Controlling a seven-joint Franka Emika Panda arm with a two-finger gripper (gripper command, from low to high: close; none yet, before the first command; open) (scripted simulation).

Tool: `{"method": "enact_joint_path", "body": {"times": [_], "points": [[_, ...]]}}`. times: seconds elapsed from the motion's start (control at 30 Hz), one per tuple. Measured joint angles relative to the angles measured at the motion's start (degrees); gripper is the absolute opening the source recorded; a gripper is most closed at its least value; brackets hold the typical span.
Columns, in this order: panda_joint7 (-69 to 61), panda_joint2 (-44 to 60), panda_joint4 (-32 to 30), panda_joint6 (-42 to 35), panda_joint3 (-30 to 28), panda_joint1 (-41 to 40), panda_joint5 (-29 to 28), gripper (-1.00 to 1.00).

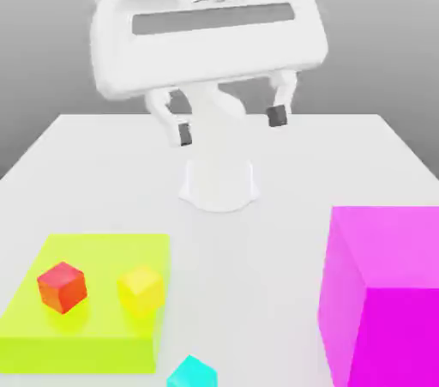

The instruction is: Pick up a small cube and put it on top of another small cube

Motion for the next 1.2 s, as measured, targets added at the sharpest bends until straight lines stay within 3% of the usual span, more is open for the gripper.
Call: {"method": "enact_joint_path", "body": {"times": [0.23,0.5,0.63,0.67,0.9,1.2], "points": [[-15.0,14.0,-0.6,4.4,-0.1,0.0,3.3,0.00],[-25.4,27.7,-1.7,11.2,-0.3,-1.3,-1.9,0.00],[-28.8,36.0,-0.1,17.2,3.0,-4.1,0.9,0.00],[-29.3,37.5,0.2,18.3,3.8,-4.7,1.5,-1.00],[-29.3,37.5,0.2,18.2,3.8,-4.7,1.5,-1.00],[-22.2,21.1,-4.1,6.2,-5.5,-4.1,-6.1,-1.00]]}}
